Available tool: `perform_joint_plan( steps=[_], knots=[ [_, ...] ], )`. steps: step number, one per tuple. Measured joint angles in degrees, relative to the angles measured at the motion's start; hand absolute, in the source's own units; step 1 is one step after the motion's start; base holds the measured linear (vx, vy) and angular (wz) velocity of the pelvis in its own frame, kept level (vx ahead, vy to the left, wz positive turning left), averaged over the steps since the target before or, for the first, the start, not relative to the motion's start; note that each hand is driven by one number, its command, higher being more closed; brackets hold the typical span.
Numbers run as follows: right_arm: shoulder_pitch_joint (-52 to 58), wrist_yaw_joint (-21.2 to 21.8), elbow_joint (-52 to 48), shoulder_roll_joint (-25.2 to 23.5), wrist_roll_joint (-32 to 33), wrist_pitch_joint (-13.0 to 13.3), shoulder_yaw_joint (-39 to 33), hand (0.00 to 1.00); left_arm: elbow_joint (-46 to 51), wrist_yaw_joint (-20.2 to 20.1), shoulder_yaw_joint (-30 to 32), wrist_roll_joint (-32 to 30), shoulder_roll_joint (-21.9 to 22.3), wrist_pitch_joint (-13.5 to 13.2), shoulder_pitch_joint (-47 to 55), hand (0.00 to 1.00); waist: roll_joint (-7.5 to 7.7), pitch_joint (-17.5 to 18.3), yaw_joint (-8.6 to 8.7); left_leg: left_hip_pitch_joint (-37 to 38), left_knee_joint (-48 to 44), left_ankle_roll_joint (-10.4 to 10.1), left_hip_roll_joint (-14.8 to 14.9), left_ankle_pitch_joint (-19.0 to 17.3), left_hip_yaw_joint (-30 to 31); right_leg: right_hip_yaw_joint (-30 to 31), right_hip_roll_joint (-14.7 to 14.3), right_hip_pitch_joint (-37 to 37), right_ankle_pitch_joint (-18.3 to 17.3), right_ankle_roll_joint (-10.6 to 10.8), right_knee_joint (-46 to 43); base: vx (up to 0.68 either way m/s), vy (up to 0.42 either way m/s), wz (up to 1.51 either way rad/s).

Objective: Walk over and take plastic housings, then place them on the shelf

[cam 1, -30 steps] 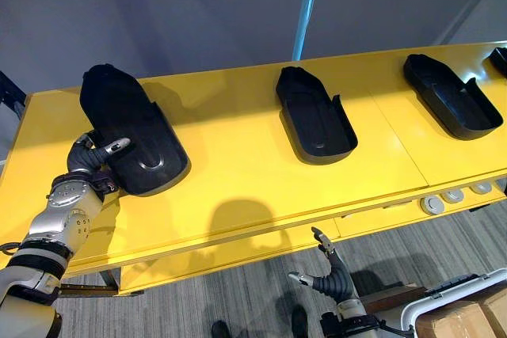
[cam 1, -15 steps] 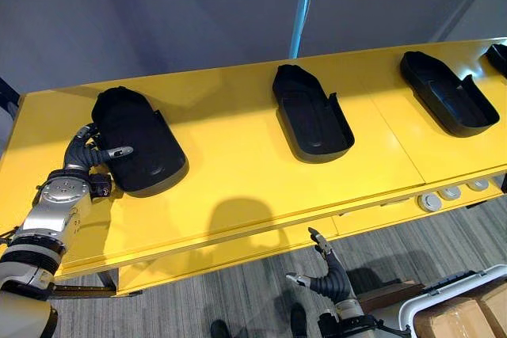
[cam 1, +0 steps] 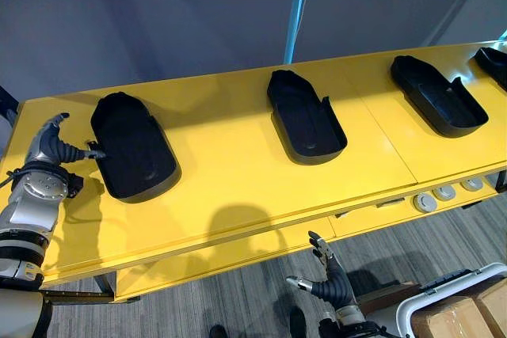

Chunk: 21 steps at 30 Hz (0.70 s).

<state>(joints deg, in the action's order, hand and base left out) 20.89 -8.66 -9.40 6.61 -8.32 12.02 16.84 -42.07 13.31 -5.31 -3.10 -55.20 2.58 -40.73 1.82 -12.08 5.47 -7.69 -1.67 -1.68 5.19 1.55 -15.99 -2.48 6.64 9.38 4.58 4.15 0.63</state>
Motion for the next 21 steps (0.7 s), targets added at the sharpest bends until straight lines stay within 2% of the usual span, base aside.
perform_joint_plan(
  steps=[3, 5, 6, 7, 8, 9, 11, 12, 14, 15, 17, 21],
  knots=[
    [0.2, 0.0, 0.0, -0.4, 0.2, 0.6, 0.0, 0.0, 5.2, 5.0, 6.1, -4.4, 5.2, 0.8, 0.7, 0.0, 0.32, 0.3, -0.29, 0.6, 0.0, 0.0, 0.0, 0.0, 0.2, -0.1, 0.0, -0.7, 0.0, 0.0, 0.1, -0.03, 0.02, 0.03],
    [0.4, 0.0, 0.0, -0.7, 0.2, 1.4, -0.6, 0.0, 19.5, 11.2, 11.8, -7.5, 10.3, 0.8, 4.7, 0.0, 0.61, 0.5, -0.58, 0.7, 0.1, 0.0, -0.1, 0.0, 0.3, -0.2, 0.0, -0.8, 0.0, 0.0, 0.1, -0.02, 0.01, 0.01],
    [0.7, 0.0, 0.0, -1.0, 0.2, 1.7, -1.1, 0.0, 23.7, 12.6, 13.4, -7.7, 12.1, 0.4, 6.0, 0.0, 0.59, 0.6, -0.69, 1.0, 0.4, -0.1, -0.1, 0.1, 0.3, -0.2, 0.0, -1.1, 0.0, 0.0, 0.1, 0.0, 0.0, 0.0],
    [1.2, -0.1, 0.0, -1.5, 0.2, 1.9, -2.0, 0.0, 31.9, 15.1, 16.1, -7.8, 16.0, -0.4, 9.0, 0.0, 0.59, 1.0, -0.71, 1.5, 0.8, -0.2, -0.2, 0.1, 0.3, -0.3, 0.0, -1.5, 0.0, 0.0, 0.3, 0.0, 0.0, 0.0],
    [2.0, -0.2, 0.0, -2.1, 0.1, 1.9, -3.2, 0.0, 39.2, 17.6, 17.7, -7.3, 20.0, -2.0, 12.1, 1.0, 0.49, 2.1, -0.68, 1.5, 1.1, -0.2, -0.2, 0.1, 0.5, -0.5, 0.0, -1.6, 0.0, 0.0, 0.6, 0.02, 0.028, 0.04],
    [2.3, -0.3, 0.0, -2.2, 0.1, 1.9, -3.6, 0.0, 42.5, 18.5, 18.1, -7.0, 22.1, -3.0, 13.7, 1.0, 0.41, 2.5, -0.68, 1.6, 1.3, -0.2, -0.3, 0.2, 0.6, -0.7, 0.0, -1.7, 0.0, 0.0, 0.7, 0.03, 0.013, 0.09],
    [2.6, -0.4, 0.0, -2.6, 0.1, 1.9, -5.3, 0.0, 53.6, 19.9, 17.7, -6.0, 31.4, -6.4, 20.6, 1.0, -0.11, 3.2, -0.71, 3.1, 2.1, -0.3, -0.3, 0.3, 1.1, -1.4, 0.0, -3.3, -0.3, 0.2, 1.0, 0.03, 0.004, 0.12],
    [2.6, -0.4, 0.0, -2.7, 0.1, 1.9, -5.5, 0.0, 55.6, 20.2, 17.1, -6.0, 33.7, -7.0, 22.6, 1.0, -0.32, 3.7, -0.72, 3.3, 2.3, -0.3, -0.3, 0.3, 1.2, -1.5, 0.0, -3.4, -0.4, 0.2, 1.0, 0.01, 0.006, 0.1],
    [2.5, -0.4, -0.1, -3.1, 0.0, 1.9, -5.6, 0.0, 60.9, 19.8, 12.5, -3.3, 41.0, -9.3, 30.0, 1.0, -1.28, 5.0, -0.8, 3.5, 3.2, -0.4, -0.4, 0.8, 1.6, -1.8, 0.0, -3.4, -0.5, 0.2, 0.9, 0.0, 0.009, 0.08],
    [2.5, -0.4, -0.1, -3.2, 0.0, 1.9, -5.6, 0.0, 61.7, 19.6, 10.9, -2.4, 42.3, -9.7, 31.7, 1.0, -1.48, 5.1, -0.86, 3.6, 3.6, -0.4, -0.5, 1.1, 1.6, -1.9, 0.0, -3.4, -0.5, 0.2, 0.9, -0.01, 0.005, 0.11],
    [2.4, -0.3, -0.1, -3.2, 0.0, 1.9, -5.6, 0.0, 62.3, 16.4, 5.3, 1.1, 46.4, -10.8, 36.6, 1.0, -2.03, 5.4, -0.86, 4.2, 5.3, -0.5, -0.6, 2.1, 2.1, -2.6, -0.1, -3.5, -0.7, 0.1, 0.9, -0.04, 0.003, 0.12],
    [2.1, -0.3, -0.1, -3.2, 0.0, 1.9, -5.6, 0.0, 61.6, 13.4, 2.0, 3.8, 49.3, -10.9, 39.9, 1.0, -2.09, 5.5, -0.85, 4.7, 6.6, -1.0, -0.5, 2.6, 2.1, -2.5, -0.2, -3.4, -0.8, 0.1, 0.8, -0.03, 0.006, 0.0]
  ],
)
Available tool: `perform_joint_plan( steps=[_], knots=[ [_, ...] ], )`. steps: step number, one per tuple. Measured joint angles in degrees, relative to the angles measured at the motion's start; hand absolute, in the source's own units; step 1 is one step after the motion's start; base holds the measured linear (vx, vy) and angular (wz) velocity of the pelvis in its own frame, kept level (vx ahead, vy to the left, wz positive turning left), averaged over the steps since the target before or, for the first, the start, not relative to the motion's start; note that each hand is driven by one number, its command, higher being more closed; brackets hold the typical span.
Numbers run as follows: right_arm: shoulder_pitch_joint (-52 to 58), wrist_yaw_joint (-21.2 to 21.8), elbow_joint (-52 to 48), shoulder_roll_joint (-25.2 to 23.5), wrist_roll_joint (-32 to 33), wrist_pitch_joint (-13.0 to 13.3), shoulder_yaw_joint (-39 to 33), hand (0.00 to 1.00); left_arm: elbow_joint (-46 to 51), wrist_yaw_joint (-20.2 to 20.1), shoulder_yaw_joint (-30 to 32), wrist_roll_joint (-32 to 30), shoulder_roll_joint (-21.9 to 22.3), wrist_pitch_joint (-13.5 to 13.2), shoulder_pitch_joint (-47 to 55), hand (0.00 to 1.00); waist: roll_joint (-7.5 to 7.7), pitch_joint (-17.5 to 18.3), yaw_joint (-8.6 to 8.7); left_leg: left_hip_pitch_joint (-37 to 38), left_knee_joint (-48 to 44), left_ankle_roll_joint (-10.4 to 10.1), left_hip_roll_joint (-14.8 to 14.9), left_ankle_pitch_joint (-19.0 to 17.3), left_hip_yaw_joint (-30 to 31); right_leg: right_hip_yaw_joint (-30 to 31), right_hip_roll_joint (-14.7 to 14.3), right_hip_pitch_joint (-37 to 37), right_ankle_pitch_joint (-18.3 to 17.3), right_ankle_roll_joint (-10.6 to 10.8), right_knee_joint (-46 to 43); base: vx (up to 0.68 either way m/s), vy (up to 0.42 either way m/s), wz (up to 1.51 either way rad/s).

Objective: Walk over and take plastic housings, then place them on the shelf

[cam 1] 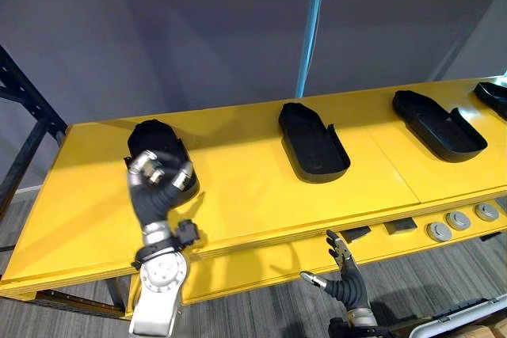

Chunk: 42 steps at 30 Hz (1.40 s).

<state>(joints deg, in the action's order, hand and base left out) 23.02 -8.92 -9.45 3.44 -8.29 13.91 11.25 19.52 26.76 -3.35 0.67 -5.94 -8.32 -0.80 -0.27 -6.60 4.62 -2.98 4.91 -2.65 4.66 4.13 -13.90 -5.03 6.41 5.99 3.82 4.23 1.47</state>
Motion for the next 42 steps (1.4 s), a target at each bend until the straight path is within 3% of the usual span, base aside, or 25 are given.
perform_joint_plan(
  steps=[7, 12, 20, 27, 42],
  knots=[
    [-0.3, -0.1, 0.0, 0.3, 0.0, -0.2, 0.0, 0.0, -5.6, -2.5, 0.3, 7.3, 0.2, 0.0, 0.5, 1.0, -0.14, 0.1, 0.04, -2.2, 0.0, -0.2, 0.0, 0.2, -0.1, 0.1, 0.0, 2.2, 0.3, 0.2, 0.0, 0.0, 0.002, -0.01],
    [-0.7, -0.1, 0.2, 0.2, -0.4, -0.2, 0.0, 0.0, -9.8, -2.2, 2.4, 8.1, 0.9, 0.2, -0.5, 1.0, -0.17, 0.1, 0.1, -2.4, 0.0, -0.3, 0.3, 0.1, -0.1, 0.0, -0.3, 2.3, 0.3, 0.2, 0.2, 0.04, 0.003, -0.01],
    [-1.0, -0.7, 1.8, 0.7, -1.2, -0.3, 0.2, 0.0, -15.8, 2.0, 8.8, 6.8, 0.8, 3.1, -5.3, 1.0, -0.42, -0.5, 0.16, -3.3, 0.0, -0.4, 0.5, 0.1, -0.2, 0.1, -0.5, 3.4, 0.3, 0.2, 0.1, 0.0, 0.0, 0.0],
    [-1.0, -0.9, 2.0, 0.7, -1.2, -0.4, 0.2, 0.0, -16.2, 5.5, 13.2, 6.9, 0.9, 3.4, -6.0, 1.0, -0.39, -1.4, 0.11, -3.3, 0.0, -0.4, 0.6, 0.1, -0.4, 0.5, -0.6, 3.5, 0.3, 0.2, 0.1, 0.0, 0.0, 0.0],
    [-0.5, -0.7, 3.5, 1.2, -1.2, -0.4, 0.1, 0.0, -16.4, 7.9, 20.4, 7.0, 0.4, 3.5, -6.0, 1.0, -0.46, -2.2, -0.04, -2.4, 0.0, -0.5, 0.6, 0.0, -0.3, 0.5, -0.7, 2.6, 0.2, 0.1, 0.1, 0.0, 0.0, 0.0]
  ],
)
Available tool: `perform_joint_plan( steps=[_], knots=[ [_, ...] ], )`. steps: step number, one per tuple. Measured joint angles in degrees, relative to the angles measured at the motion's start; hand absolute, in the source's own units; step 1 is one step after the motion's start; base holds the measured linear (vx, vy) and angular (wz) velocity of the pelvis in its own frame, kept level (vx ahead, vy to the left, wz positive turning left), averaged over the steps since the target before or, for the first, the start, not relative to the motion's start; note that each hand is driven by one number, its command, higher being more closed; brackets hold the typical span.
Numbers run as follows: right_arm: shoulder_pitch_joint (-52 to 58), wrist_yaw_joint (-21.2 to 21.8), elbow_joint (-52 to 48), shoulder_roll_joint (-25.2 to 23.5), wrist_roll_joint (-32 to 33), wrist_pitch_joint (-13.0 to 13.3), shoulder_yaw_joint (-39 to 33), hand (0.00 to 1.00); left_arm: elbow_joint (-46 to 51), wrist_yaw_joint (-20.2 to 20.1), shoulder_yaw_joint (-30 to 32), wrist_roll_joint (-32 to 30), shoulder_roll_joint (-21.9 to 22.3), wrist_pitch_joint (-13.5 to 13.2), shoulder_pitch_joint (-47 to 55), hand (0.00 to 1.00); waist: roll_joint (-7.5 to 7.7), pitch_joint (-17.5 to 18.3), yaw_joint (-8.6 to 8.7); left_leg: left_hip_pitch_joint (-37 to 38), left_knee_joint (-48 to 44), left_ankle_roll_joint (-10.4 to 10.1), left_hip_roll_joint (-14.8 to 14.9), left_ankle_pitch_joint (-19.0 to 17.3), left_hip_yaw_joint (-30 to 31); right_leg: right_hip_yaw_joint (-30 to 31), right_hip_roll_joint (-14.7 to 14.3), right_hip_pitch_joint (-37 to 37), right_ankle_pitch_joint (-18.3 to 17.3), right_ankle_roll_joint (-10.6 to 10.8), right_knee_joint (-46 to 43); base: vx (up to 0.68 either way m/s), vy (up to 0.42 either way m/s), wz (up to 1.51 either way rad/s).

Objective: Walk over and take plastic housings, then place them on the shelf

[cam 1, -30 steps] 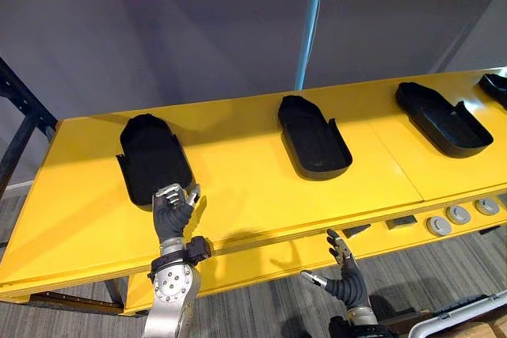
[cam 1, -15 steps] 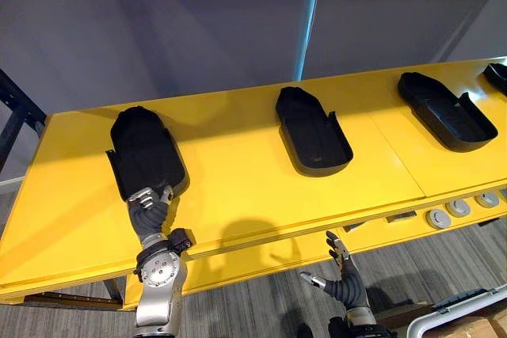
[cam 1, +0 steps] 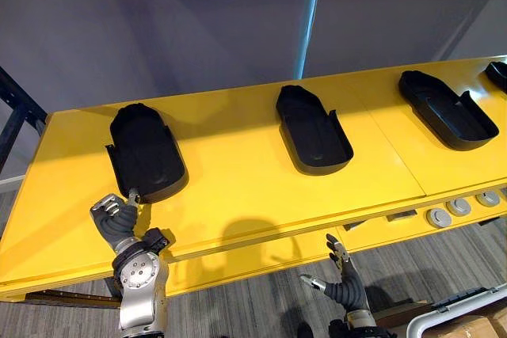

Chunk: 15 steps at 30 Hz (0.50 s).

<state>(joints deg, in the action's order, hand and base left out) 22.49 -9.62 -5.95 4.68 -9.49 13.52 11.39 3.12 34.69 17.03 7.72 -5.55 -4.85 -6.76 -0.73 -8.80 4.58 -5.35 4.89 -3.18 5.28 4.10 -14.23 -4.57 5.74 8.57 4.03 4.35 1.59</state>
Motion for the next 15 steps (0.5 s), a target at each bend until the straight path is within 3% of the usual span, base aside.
perform_joint_plan(
  steps=[7, 8, 10, 15],
  knots=[
    [-0.1, 0.0, 0.0, 0.0, 0.0, 0.0, -0.1, 0.0, 1.8, 0.2, 1.1, 0.1, -0.5, 0.0, 0.1, 1.0, 0.0, 0.0, -0.11, 0.0, 0.0, 0.0, 0.0, 0.0, 0.1, -0.1, 0.0, -0.1, 0.0, 0.0, 0.0, 0.0, 0.0, 0.01],
    [-0.2, 0.0, 0.0, 0.0, 0.0, 0.0, -0.1, 0.0, 5.0, 0.1, 0.2, 0.1, 0.3, 0.0, 1.2, 0.0, 0.0, 0.0, -0.16, 0.1, 0.0, 0.0, 0.0, 0.0, 0.2, -0.2, 0.0, -0.2, 0.0, 0.0, 0.0, 0.01, 0.012, 0.04],
    [-0.6, 0.0, 0.0, -0.1, 0.0, 0.0, -0.3, 0.0, 14.3, -0.3, -3.8, 0.0, 2.8, -0.9, 5.7, 0.0, -0.01, 0.0, -0.64, 0.8, 0.0, 0.0, 0.0, 0.0, 0.3, -0.4, 0.1, -1.1, -0.1, -0.1, 0.0, 0.01, 0.019, 0.04],
    [-3.0, -0.1, 0.1, -0.1, 0.0, 0.0, -2.0, 0.0, 22.9, -4.3, -12.1, -1.4, 6.1, -3.5, 14.0, 0.0, -0.34, -0.1, -0.92, 2.8, 0.0, -0.1, 0.0, -0.1, 0.9, -0.9, 0.1, -3.3, -0.6, 0.1, -0.1, -0.01, 0.013, 0.07]
  ],
)
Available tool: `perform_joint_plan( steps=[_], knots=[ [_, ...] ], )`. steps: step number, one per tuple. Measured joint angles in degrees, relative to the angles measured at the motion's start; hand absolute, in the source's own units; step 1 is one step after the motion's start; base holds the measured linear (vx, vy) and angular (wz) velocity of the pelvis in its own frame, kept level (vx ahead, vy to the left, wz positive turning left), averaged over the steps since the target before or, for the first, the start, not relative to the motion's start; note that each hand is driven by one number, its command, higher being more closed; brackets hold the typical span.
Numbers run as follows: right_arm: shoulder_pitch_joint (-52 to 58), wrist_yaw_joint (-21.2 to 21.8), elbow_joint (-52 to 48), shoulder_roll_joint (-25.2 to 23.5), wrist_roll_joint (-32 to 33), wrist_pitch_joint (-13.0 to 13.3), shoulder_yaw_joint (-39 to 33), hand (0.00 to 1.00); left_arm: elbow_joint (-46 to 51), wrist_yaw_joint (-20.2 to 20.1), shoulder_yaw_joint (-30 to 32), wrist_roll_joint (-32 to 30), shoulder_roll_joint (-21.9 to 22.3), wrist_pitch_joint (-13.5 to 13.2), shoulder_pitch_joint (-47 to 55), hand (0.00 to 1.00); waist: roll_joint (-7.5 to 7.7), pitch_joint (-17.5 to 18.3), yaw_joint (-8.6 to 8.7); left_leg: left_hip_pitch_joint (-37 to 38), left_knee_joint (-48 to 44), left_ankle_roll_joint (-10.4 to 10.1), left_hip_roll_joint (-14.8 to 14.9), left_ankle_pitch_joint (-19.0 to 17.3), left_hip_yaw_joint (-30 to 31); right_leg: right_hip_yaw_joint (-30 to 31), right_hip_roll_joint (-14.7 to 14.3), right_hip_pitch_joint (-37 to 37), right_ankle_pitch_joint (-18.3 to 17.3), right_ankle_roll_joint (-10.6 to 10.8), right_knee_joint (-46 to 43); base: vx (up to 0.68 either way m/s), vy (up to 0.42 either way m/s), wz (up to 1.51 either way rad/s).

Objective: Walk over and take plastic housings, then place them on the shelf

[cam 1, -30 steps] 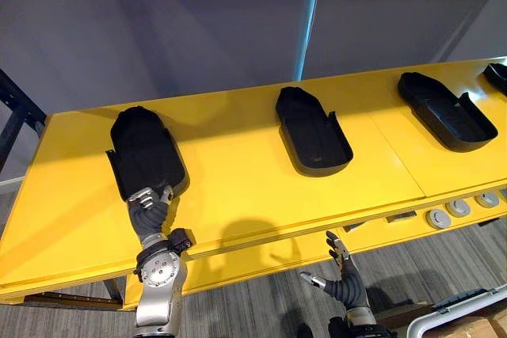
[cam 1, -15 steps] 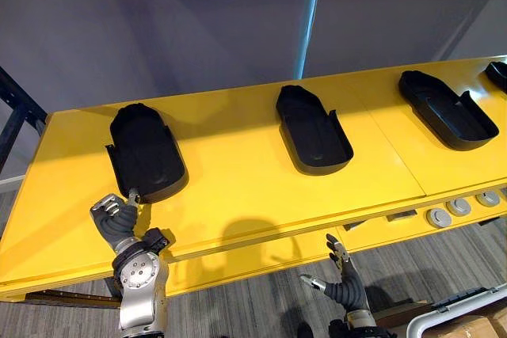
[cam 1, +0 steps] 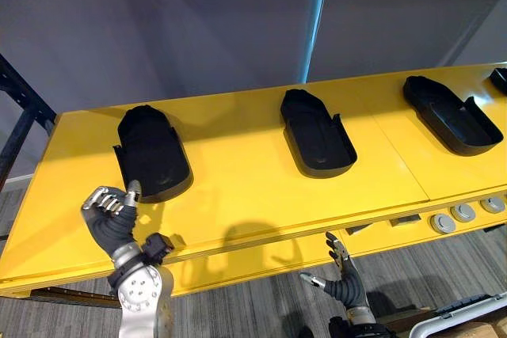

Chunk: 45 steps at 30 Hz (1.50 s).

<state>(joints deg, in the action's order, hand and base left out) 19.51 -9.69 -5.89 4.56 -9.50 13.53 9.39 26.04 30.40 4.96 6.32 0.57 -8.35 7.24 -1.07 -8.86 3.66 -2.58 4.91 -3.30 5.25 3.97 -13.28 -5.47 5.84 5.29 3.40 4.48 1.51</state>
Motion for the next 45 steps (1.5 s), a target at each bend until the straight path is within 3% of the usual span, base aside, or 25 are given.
perform_joint_plan(
  steps=[9, 12, 14, 15, 17, 18, 20, 21, 22, 25, 27, 28, 29, 30, 31, 32, 35, 38, 39, 40, 42, 45],
  knots=[
    [-1.8, -2.9, 0.0, 0.0, -0.4, 0.1, -8.4, 0.0, 2.0, -3.3, -5.9, -4.3, 0.5, -4.6, 2.7, 0.0, -0.68, 2.1, -0.38, 3.2, 0.0, 0.0, -0.1, 0.0, 1.5, -1.6, 0.2, -4.1, -0.5, 0.1, -0.1, -0.01, 0.011, 0.08],
    [-1.8, -3.8, -0.1, -0.1, -0.4, 0.1, -10.1, 0.0, -1.1, -3.7, -8.5, -4.4, 0.7, -5.7, 4.0, 0.0, -0.64, 2.9, -0.27, 4.5, -2.5, -0.6, 0.3, -2.0, 0.7, -0.5, 0.0, -5.4, -0.9, 0.1, -0.4, -0.02, 0.013, -0.18],
    [-2.3, -3.8, -0.2, -0.3, -0.4, 0.1, -10.5, 0.0, -4.2, -4.1, -9.0, -4.4, 0.8, -5.7, 5.2, 0.0, -0.77, 3.0, -0.66, 1.3, -13.4, -1.3, 1.7, -8.0, 2.0, 1.8, -0.5, -5.1, -1.1, 0.0, -1.3, -0.04, 0.014, -0.67],
    [-3.0, -3.8, -0.2, 0.1, -0.4, 0.1, -10.4, 0.0, -4.9, -4.6, -9.1, -4.4, 1.1, -5.7, 6.1, 0.0, -1.42, 3.2, -1.65, -1.0, -20.6, -1.7, 2.4, -11.8, 9.1, 5.1, -1.6, -4.1, -0.9, -0.1, -1.9, -0.06, 0.017, -1.26],
    [-4.8, -3.8, -0.2, 0.7, -0.3, 0.2, -10.4, 0.0, -5.5, -4.7, -9.0, -4.4, 1.0, -5.7, 6.9, 0.0, -2.49, 3.7, -2.42, -2.8, -26.7, -3.1, 2.5, -15.8, 18.6, 10.0, -3.4, -2.3, -0.7, 0.2, -2.2, -0.08, 0.076, -1.62],
    [-6.5, -3.9, -0.2, 1.6, -0.3, 0.2, -10.3, 0.0, -6.7, -4.9, -8.7, -5.4, 0.9, -5.7, 6.8, 0.0, -3.49, 4.3, -2.68, -3.2, -29.8, -3.6, 1.3, -19.6, 28.2, 14.8, -5.0, -0.2, 0.0, 0.7, -3.1, -0.09, 0.191, -1.59],
    [-7.7, -4.2, -0.2, 2.8, -0.3, 0.2, -9.6, 0.0, -7.9, -5.0, -8.7, -6.0, 0.5, -5.7, 6.1, 0.0, -4.02, 4.7, -2.63, -3.0, -32.2, -3.4, -1.7, -23.0, 38.4, 20.4, -6.3, 4.3, 0.2, 1.1, -6.9, -0.09, 0.228, -1.59],
    [-7.6, -4.2, -0.4, 3.2, -0.3, 0.2, -9.2, 0.0, -8.2, -5.0, -8.8, -6.0, 0.5, -5.7, 5.6, 0.0, -3.92, 4.6, -2.59, -3.0, -32.9, -3.3, -2.6, -24.2, 40.6, 22.1, -6.6, 5.8, 0.0, 1.5, -8.7, -0.14, 0.267, -1.42],
    [-6.1, -3.8, -1.9, 3.5, -0.2, 0.2, -8.8, 0.0, -8.9, -4.9, -9.3, -6.0, 0.5, -5.7, 4.2, 0.0, -3.88, 4.4, -2.41, -2.8, -33.6, -1.8, -4.0, -27.2, 42.1, 24.6, -7.1, 8.5, -0.9, 2.8, -12.1, -0.15, 0.301, -1.08],
    [1.9, -2.3, -8.3, 0.0, -0.3, 0.1, -7.7, 0.0, -9.5, -5.0, -10.9, -7.2, -0.6, -5.8, 0.8, 0.0, 0.14, 2.2, -2.05, -2.4, -38.2, 0.8, -8.5, -29.2, 36.7, 31.9, -6.2, 10.2, -0.9, 4.6, -15.0, -0.18, 0.357, -1.04],
    [5.3, -1.9, -12.8, -1.2, -0.2, 0.2, -6.9, 0.0, -9.0, -4.9, -10.7, -8.3, -0.6, -5.8, 0.7, 0.0, 1.15, 2.7, -1.83, -4.5, -40.9, 3.5, -10.6, -30.1, 32.7, 36.9, -5.6, 10.9, 4.9, 1.3, -8.7, -0.26, 0.405, -1.8],
    [3.6, -1.6, -12.4, -1.3, -0.2, 0.1, -6.9, 0.0, -8.8, -4.8, -9.3, -8.5, 0.0, -5.8, 0.3, 0.0, 0.73, 2.7, -2.38, -6.4, -40.1, 6.0, -9.5, -28.6, 28.0, 36.0, -5.9, 11.2, 18.7, -6.5, 1.0, -0.36, 0.396, -2.66],
    [1.2, -1.6, -9.8, -2.4, -0.2, 0.1, -7.4, 0.0, -9.4, -4.9, -7.6, -8.7, -0.1, -5.6, -1.2, 0.0, 1.98, 2.0, -3.47, -6.9, -36.7, 6.3, -7.3, -25.4, 20.7, 20.9, -5.6, 13.5, 19.3, -7.6, -2.1, -0.45, 0.406, -3.15],
    [0.0, -1.6, -7.3, -2.7, -0.3, 0.0, -7.7, 0.0, -9.5, -4.9, -7.0, -8.8, -0.1, -5.4, -1.5, 0.0, 2.62, 2.0, -4.53, -6.5, -33.5, 6.4, -5.8, -23.3, 16.0, 11.4, -5.5, 14.9, 12.3, -7.0, -9.4, -0.39, 0.266, -2.55],
    [-0.8, -1.5, -5.8, -2.6, -0.3, 0.0, -7.9, 0.0, -9.5, -4.9, -6.7, -8.8, 0.0, -5.4, -1.4, 0.0, 2.36, 1.8, -4.72, -5.5, -31.6, 6.5, -4.5, -22.1, 13.4, 7.3, -5.8, 14.8, 7.6, -6.6, -14.0, -0.34, 0.226, -2.27],
    [-2.6, -1.6, -2.2, -2.7, -0.4, 0.0, -9.1, 0.0, -9.5, -4.9, -6.3, -8.9, -0.1, -5.4, -1.6, 0.0, 1.47, 1.2, -4.41, -4.1, -28.2, 6.4, -2.1, -19.6, 9.4, 3.4, -6.0, 12.9, -1.8, -6.4, -22.7, -0.19, 0.13, -1.65],
    [-4.3, -1.6, 4.0, -2.7, -0.6, -0.1, -11.4, 0.0, -9.5, -5.8, -5.2, -8.8, -0.1, -5.5, -1.6, 0.0, 1.17, 1.7, -4.69, -3.7, -24.1, 5.6, 1.5, -16.7, 3.2, -1.3, -2.7, 6.7, -10.1, -3.7, -29.4, -0.28, -0.012, -1.37],
    [-4.1, -1.6, 5.8, -2.6, -2.1, -0.2, -11.6, 0.0, -9.5, -5.8, -4.1, -8.7, -0.4, -5.5, -0.2, 0.0, 2.54, 3.5, -4.62, -5.0, -21.5, 3.8, 1.6, -15.3, 2.3, -2.7, 0.2, -0.7, -11.5, -1.3, -23.2, -0.18, -0.183, -0.83],
    [-4.4, -1.6, 6.5, -2.8, -2.6, -0.3, -11.6, 0.0, -9.5, -6.0, -4.1, -8.7, -1.3, -5.4, -0.1, 0.0, 5.28, 5.3, -5.04, -6.9, -20.7, 2.2, 0.1, -13.9, 2.1, -2.0, 1.3, -4.8, -12.3, 0.1, -12.4, -0.13, -0.207, -0.66],
    [-4.8, -1.6, 6.9, -2.8, -2.6, -0.3, -11.6, 0.0, -9.5, -6.1, -4.1, -8.7, -1.5, -5.4, -0.2, 0.0, 6.44, 6.0, -5.39, -7.8, -20.3, 1.6, -0.7, -13.2, 1.6, -2.0, 1.9, -5.4, -12.9, 0.3, -8.3, -0.13, -0.289, -0.77],
    [-6.6, -1.7, 9.7, -0.9, -2.7, -1.4, -12.5, 0.0, -11.2, -6.8, -4.3, -8.3, 1.2, -4.8, 0.3, 0.0, 4.78, 6.9, -5.98, -7.6, -17.9, 1.5, -0.4, -10.6, 2.7, -1.1, -0.4, -6.6, -9.3, -0.8, -1.7, 0.0, -0.25, -0.59],
    [-6.8, -1.5, 12.8, -0.2, -2.6, -1.8, -12.8, 0.0, -13.1, -8.3, -4.0, -6.9, 1.5, -4.9, 1.4, 0.0, 4.07, 7.8, -6.04, -3.8, -14.9, 0.0, 2.9, -10.0, 2.9, 0.2, -3.7, -7.4, -9.3, -0.8, -3.1, 0.04, -0.204, -0.36]
  ],
)
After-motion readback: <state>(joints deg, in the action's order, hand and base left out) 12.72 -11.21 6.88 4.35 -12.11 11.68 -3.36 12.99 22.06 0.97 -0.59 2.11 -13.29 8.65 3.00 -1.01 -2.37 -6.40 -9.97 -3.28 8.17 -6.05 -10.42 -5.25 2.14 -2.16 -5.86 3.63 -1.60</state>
